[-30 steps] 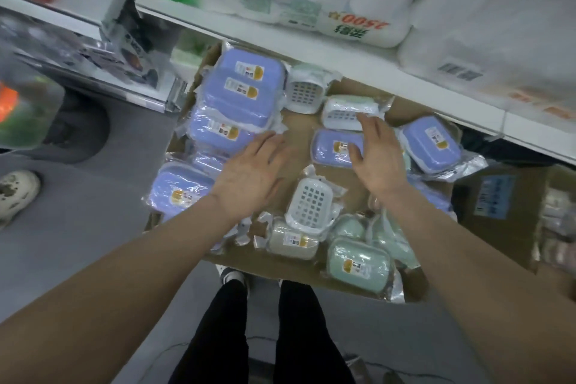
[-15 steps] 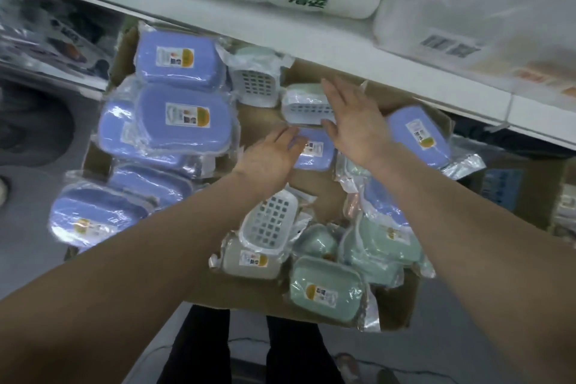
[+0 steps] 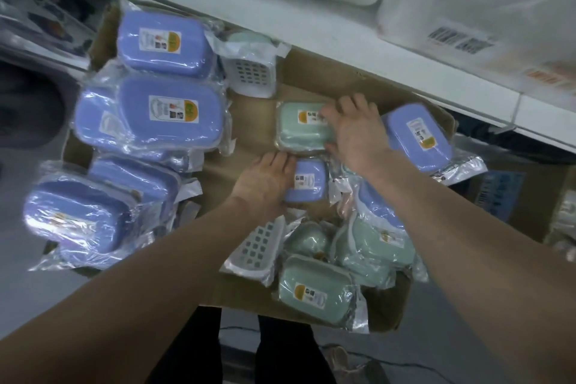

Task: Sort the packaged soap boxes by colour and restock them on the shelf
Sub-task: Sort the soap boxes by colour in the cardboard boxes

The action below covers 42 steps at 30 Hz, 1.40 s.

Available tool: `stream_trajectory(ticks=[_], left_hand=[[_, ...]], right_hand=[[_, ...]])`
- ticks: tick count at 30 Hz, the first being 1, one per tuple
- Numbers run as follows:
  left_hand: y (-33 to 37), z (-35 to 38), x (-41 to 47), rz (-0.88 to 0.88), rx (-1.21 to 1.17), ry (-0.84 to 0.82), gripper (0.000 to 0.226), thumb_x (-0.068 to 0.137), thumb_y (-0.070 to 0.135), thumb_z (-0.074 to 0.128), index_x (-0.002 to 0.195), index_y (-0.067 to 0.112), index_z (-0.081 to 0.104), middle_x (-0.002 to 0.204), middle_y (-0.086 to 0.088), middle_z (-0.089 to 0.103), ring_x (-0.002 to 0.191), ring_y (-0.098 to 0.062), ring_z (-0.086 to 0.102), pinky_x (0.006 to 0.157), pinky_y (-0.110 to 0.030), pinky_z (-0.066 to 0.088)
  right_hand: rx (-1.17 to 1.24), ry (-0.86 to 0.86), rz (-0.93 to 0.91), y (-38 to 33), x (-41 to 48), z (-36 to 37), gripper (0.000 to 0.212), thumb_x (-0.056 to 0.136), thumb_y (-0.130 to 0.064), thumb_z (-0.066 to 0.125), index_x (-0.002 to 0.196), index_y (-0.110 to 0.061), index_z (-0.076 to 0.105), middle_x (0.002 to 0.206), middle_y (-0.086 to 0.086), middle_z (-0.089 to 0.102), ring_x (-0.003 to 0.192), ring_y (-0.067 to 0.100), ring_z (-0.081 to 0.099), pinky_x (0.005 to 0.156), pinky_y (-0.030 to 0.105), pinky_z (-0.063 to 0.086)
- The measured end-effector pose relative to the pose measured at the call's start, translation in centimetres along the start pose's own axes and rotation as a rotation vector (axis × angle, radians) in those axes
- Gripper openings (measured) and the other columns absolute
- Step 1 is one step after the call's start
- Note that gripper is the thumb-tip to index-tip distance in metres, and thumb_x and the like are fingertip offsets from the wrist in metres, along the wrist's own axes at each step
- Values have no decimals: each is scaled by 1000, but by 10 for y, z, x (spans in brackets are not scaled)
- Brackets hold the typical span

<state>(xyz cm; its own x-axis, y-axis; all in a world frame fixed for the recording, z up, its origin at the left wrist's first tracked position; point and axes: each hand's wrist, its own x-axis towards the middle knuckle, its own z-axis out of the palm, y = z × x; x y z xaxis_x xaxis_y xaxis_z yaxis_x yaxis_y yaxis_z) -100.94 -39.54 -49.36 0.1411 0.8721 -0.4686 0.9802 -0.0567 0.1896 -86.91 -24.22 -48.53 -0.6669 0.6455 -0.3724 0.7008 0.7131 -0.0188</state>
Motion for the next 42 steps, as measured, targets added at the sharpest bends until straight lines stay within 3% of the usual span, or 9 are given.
stream_trajectory(ticks=[5,9,11,16,21,26,30,35,42], left_hand=[[-12,-4,-45,49,19,42,90,76,64,54,141,6,35,126,-12,47,111,-29,46,99,-39,41],[-26,0,-69,-13,-54,66,88,60,49,67,132,3,46,110,-15,55,93,-32,54,80,-41,51],[-30,1,-75,-40,-102,103,90,55,44,71,131,3,45,107,-15,55,89,-33,55,73,-40,52],[-29,-1,-82,38,-117,77,92,66,44,62,143,1,35,129,-18,49,115,-35,48,94,-42,48],[-23,-11,-93,101,-161,188,85,74,46,57,142,-1,39,132,-18,49,119,-33,47,100,-43,44],[-31,-27,-114,66,-132,220,87,78,58,51,142,0,39,127,-18,53,111,-32,50,97,-44,44],[-44,-32,-134,16,-107,197,85,78,59,53,138,-1,46,123,-20,56,108,-35,52,95,-44,46],[-54,-38,-157,-6,-51,172,84,79,59,53,135,-3,48,119,-22,57,106,-36,53,94,-47,46],[-54,-39,-179,19,-95,238,79,82,57,50,135,-1,49,119,-21,57,105,-34,53,92,-44,43]], right_hand=[[-45,-247,5,-15,-4,-15,48,79,-38,71,122,-19,59,127,10,47,118,31,49,96,40,40],[104,165,23,-47,13,-42,49,75,-23,75,119,-7,59,113,17,57,100,37,56,76,42,52],[157,377,-43,-65,33,-52,58,76,-17,68,130,-4,51,123,20,53,105,38,54,85,46,51],[102,289,-148,-90,72,-50,80,84,-26,66,150,-5,27,140,20,44,122,38,43,105,46,38],[18,253,-104,-86,59,-42,71,75,-34,76,134,-9,47,118,17,50,108,36,48,92,45,43],[208,115,-114,-79,35,-36,66,71,-17,82,128,-17,48,124,13,49,104,35,49,88,43,44],[225,288,-80,-93,21,-45,54,74,-1,72,124,-13,54,116,15,54,101,33,50,76,36,38],[505,-8,-297,-111,1,-32,67,67,10,70,130,-10,55,133,17,49,117,36,52,98,43,46],[759,-320,-99,-94,-4,-38,66,79,-3,73,139,-21,53,144,8,48,125,24,53,111,34,37]])
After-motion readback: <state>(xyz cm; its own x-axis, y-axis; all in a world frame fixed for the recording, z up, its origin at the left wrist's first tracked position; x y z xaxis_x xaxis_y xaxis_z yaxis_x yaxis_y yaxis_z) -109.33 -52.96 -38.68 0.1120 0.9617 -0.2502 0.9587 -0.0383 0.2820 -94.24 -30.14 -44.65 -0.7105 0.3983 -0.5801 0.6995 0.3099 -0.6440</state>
